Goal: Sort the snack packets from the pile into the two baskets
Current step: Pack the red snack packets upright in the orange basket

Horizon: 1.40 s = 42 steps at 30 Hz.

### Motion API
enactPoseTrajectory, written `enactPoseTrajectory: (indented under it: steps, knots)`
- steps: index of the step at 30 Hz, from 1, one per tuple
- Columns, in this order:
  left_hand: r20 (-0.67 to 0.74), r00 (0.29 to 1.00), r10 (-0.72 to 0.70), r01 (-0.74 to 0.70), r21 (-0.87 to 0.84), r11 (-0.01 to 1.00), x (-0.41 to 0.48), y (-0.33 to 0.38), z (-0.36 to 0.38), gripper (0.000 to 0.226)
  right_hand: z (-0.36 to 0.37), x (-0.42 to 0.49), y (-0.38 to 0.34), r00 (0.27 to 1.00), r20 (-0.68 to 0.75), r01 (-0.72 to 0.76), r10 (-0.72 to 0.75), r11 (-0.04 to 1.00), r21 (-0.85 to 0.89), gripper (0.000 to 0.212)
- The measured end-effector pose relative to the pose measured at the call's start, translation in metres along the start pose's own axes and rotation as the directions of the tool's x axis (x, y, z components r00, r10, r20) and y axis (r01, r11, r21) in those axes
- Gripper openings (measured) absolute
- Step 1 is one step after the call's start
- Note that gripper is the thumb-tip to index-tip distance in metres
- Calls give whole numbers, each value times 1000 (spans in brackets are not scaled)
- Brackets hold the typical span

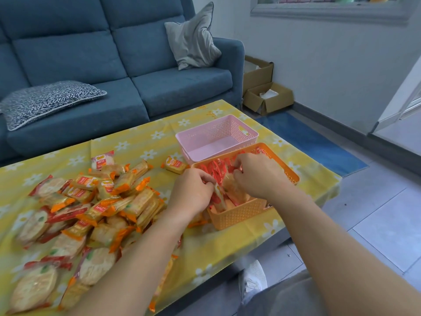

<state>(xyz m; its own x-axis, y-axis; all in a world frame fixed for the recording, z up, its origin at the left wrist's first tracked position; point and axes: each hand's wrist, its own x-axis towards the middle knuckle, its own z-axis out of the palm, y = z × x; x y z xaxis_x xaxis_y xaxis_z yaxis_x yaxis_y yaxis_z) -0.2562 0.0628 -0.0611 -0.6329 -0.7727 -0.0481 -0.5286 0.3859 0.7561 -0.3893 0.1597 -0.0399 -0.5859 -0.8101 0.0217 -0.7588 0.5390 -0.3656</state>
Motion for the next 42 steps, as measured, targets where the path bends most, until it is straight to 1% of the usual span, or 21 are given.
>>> enactPoseTrajectory:
  steps: [4,7,10,13,14,16,18,20,21,23,24,25,27,28,30,32,34,36,39,41,42]
  knots:
    - [12,1000,5,-9,350,937,0,-6,8,10,26,5,-7,992,117,-65,47,987,147,17]
    - [10,997,73,-69,487,871,-3,-17,11,17,32,10,-9,977,209,-75,33,978,196,30]
    - [23,999,28,-35,399,916,-3,-29,12,16,26,13,-7,939,343,-127,21,948,291,32]
    - [39,999,37,-48,333,942,-1,-30,14,9,29,10,-12,924,382,-55,-2,989,138,20]
    - [35,998,54,-61,242,968,-1,-31,11,5,32,9,-17,929,370,-36,14,998,51,17]
    - [26,998,60,-62,45,997,-1,-31,1,9,31,5,-25,952,295,-47,82,991,-122,18]
    - [-21,999,38,-38,-9,999,-7,-43,-24,12,21,-1,-42,987,139,-51,85,971,-236,15]
    - [-35,999,34,-32,58,998,-17,-62,-52,11,17,-5,-60,1000,-9,-15,14,983,-185,5]
    - [-34,999,23,-19,106,994,-24,-73,-67,10,19,-8,-70,999,-30,28,-31,995,-92,7]
    - [-22,1000,-18,22,190,982,-43,-96,-97,10,29,-16,-97,987,57,139,-151,976,167,17]
    - [-10,999,-38,40,229,973,-52,-105,-107,11,36,-20,-106,969,137,174,-208,959,225,22]
    - [-3,998,-63,62,268,961,-64,-115,-116,12,46,-23,-118,941,228,205,-250,958,202,28]
    - [5,995,-104,95,371,924,-82,-134,-125,15,69,-25,-133,884,391,257,-255,965,47,32]
    - [10,992,-128,112,419,901,-91,-144,-129,17,83,-25,-139,863,443,284,-242,958,-31,27]
    - [71,980,-187,138,439,888,-98,-154,-133,18,105,-24,-141,838,505,326,-208,932,-158,7]
    - [143,969,-200,128,400,908,-102,-154,-139,12,119,-23,-145,821,540,349,-185,911,-218,6]
    - [202,971,-132,32,434,900,-106,-152,-142,11,121,-23,-149,803,575,330,-156,920,-213,26]
    - [269,960,-81,-75,524,849,-114,-151,-139,26,113,-24,-148,796,587,305,-150,936,-174,38]
    - [366,913,-183,-112,654,748,-125,-167,-133,56,107,-32,-146,750,634,409,-187,885,-222,63]
    - [404,881,-246,-116,688,716,-128,-181,-134,74,110,-43,-149,699,689,486,-194,835,-258,83]
    - [402,882,-246,-119,696,708,-128,-187,-135,77,114,-48,-151,688,700,511,-194,814,-277,88]
